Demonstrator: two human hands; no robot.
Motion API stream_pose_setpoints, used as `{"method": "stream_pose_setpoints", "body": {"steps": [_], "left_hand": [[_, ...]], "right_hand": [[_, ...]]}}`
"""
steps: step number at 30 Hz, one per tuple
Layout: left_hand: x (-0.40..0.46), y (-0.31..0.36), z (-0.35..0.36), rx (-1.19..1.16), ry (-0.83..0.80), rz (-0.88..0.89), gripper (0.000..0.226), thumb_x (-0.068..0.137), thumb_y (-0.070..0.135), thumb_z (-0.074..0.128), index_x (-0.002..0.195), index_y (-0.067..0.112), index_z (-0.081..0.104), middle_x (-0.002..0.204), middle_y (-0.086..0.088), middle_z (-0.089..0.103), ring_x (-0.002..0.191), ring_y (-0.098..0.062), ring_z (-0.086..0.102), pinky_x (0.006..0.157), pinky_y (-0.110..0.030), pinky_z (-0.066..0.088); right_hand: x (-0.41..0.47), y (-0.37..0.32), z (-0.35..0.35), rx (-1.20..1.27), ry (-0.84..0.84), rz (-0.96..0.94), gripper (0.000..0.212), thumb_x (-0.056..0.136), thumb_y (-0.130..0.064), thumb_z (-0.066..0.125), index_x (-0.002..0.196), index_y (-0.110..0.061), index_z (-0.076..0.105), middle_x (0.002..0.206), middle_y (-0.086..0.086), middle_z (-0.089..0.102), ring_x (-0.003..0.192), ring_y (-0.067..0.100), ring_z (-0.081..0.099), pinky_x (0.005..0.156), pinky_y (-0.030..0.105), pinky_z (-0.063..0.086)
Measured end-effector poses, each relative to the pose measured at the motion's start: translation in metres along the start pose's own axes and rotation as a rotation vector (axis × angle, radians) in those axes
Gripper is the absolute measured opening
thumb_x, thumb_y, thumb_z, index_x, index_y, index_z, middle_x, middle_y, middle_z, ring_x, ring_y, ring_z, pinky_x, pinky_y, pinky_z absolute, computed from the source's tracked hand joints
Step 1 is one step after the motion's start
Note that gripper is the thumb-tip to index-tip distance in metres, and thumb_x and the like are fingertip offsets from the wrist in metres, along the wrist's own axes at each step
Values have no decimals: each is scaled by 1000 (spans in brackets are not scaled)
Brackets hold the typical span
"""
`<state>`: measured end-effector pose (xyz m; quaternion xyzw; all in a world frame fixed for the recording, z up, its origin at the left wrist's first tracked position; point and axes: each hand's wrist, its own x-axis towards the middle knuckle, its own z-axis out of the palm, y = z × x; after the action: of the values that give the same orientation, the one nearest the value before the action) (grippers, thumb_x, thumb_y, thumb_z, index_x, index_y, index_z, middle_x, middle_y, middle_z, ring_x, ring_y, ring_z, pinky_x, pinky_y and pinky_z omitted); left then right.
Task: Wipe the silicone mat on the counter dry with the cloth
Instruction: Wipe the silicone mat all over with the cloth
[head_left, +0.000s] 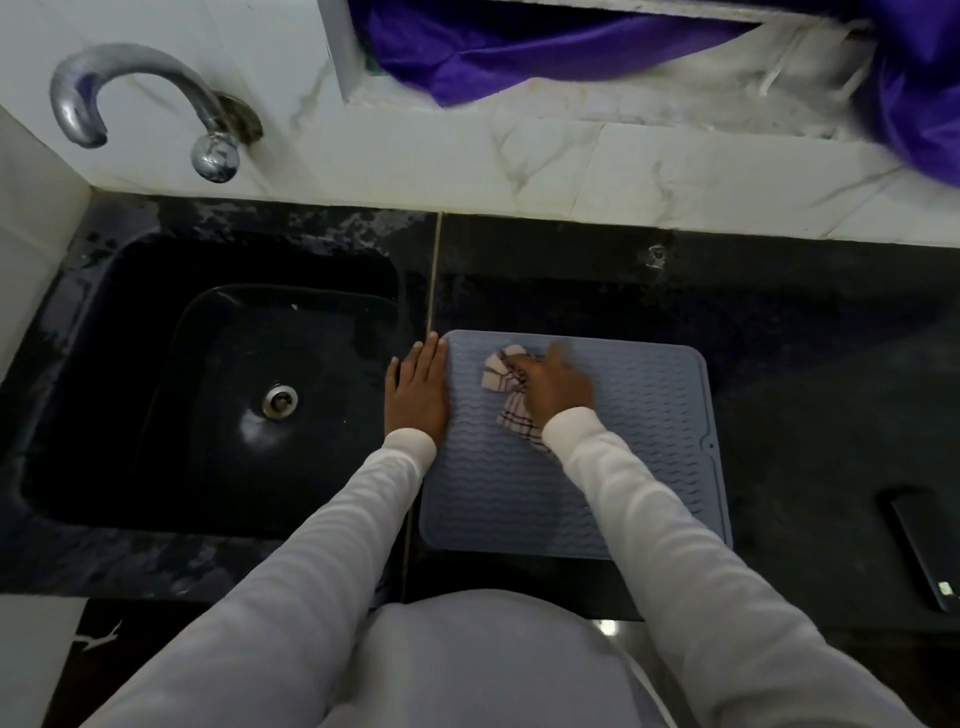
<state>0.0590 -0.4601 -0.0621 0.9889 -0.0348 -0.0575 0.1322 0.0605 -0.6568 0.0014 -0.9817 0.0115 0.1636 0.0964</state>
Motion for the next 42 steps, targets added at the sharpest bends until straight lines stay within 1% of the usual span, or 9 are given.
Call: {"method": "stream_pose_setpoints", "body": {"steps": [8,13,16,20,27,30,33,39,42], "left_hand": [[0,2,2,14,10,-14,62,102,21,34,156,25,5,163,7,5,150,-17,8,121,-45,6],[0,3,1,23,2,-11,63,102,21,35,156,25,4,164,6,4,150,-18,8,121,-45,6],[-1,3,0,33,-1,-8,63,102,21,35,156,24,3,164,6,3,150,-18,7,121,-45,6],[-1,3,0,56,0,-5,64,102,22,37,156,23,2,164,5,3,150,-18,7,121,-44,5],[0,4,2,29,6,-9,63,101,21,33,156,23,2,164,4,3,150,-20,7,122,-45,5],[-2,5,0,18,11,-10,67,100,22,36,156,23,1,164,3,3,150,-21,7,122,-46,6],[-2,5,-1,7,6,-11,67,100,24,36,156,23,1,164,3,2,150,-20,6,122,-45,5],[-1,1,2,8,-12,-4,71,98,40,43,156,25,6,163,6,6,149,-17,10,121,-43,5],[0,-2,0,10,-8,17,73,96,39,48,156,24,10,163,6,9,149,-18,14,121,-42,7]], "right_hand": [[-14,98,-17,-53,29,187,53,98,-19,40,141,-49,35,157,17,12,106,40,60,92,43,48],[-18,144,-25,-53,102,269,44,92,-25,46,134,-40,49,131,19,47,101,42,56,80,38,47],[-21,160,-31,-133,63,294,36,95,-41,39,130,-44,48,136,16,41,99,44,58,81,40,48],[-33,191,-40,-112,81,378,35,98,-40,34,130,-48,47,128,17,38,91,45,60,83,47,49],[-39,202,-45,46,112,442,36,95,-33,42,129,-41,53,127,19,40,98,48,56,90,49,47],[-38,173,-42,206,177,344,39,93,-25,49,130,-37,55,118,17,46,94,45,58,87,44,47],[-28,118,-30,380,158,149,38,93,-29,50,127,-46,54,117,6,56,97,33,62,86,38,51],[-16,-42,4,186,82,-178,41,94,-28,47,134,-31,53,130,10,51,112,32,55,89,40,48],[-11,-76,16,100,-29,-104,40,98,-26,42,137,-24,47,149,17,33,120,35,52,93,43,45]]}}
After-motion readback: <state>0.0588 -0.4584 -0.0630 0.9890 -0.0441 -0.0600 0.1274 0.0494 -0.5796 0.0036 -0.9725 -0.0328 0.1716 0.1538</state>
